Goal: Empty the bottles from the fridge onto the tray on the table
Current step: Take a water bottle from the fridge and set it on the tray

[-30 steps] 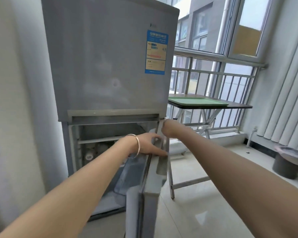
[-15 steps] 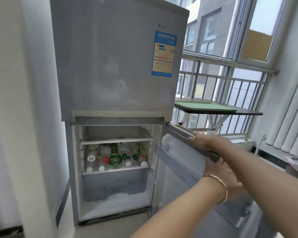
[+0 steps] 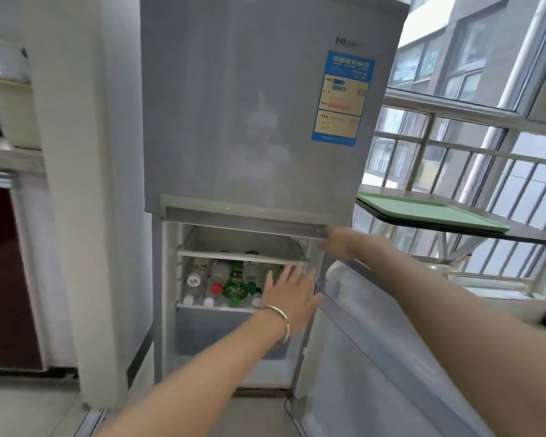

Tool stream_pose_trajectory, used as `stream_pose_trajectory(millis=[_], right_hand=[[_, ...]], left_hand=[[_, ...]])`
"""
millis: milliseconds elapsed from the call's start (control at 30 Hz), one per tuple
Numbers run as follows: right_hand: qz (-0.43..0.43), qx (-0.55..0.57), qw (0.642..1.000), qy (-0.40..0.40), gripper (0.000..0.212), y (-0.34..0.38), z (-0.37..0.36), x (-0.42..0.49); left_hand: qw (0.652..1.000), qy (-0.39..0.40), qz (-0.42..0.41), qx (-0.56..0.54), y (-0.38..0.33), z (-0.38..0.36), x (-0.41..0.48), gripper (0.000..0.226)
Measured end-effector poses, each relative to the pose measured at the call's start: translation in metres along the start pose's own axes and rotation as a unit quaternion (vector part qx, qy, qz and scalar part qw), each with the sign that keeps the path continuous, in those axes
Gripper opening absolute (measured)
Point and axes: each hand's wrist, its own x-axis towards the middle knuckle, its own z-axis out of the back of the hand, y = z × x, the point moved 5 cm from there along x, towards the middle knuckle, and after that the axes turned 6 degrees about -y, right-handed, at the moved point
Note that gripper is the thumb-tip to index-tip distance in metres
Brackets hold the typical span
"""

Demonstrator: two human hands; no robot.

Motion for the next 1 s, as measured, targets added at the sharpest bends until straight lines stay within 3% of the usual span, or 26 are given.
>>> stream_pose_trajectory(millis=[100, 300, 400, 500, 633, 767, 1000], right_hand=[[0.043, 0.064, 0.997, 0.003, 0.058, 0.029, -0.023, 0.018], [0.087, 0.091, 0.99, 0.056, 0.056, 0.06, -0.086, 0.043], [0.103, 0.121, 0.985, 0.072, 0.041, 0.069, -0.109, 0.061], [0.122, 0.133, 0.98, 0.086, 0.042, 0.073, -0.135, 0.084], [0.128, 0.115, 0.979, 0.11, 0.022, 0.077, -0.174, 0.121], [0.097, 0.121, 0.978, 0.141, 0.03, 0.076, -0.213, 0.157], [-0.005, 0.144, 0.985, 0.094, 0.043, 0.065, -0.272, 0.205]], left_hand=[[0.993, -0.004, 0.112, 0.038, 0.075, 0.016, 0.018, 0.062], [0.981, -0.003, 0.196, -0.009, 0.1, 0.018, 0.04, 0.066], [0.98, -0.006, 0.2, 0.009, 0.108, 0.005, 0.05, 0.064], [0.976, 0.018, 0.216, -0.001, 0.123, -0.018, 0.058, 0.062], [0.972, 0.03, 0.235, -0.002, 0.147, -0.052, 0.075, 0.062], [0.973, 0.057, 0.225, -0.01, 0.169, -0.086, 0.104, 0.061], [0.98, 0.068, 0.188, -0.013, 0.198, -0.142, 0.147, 0.043]])
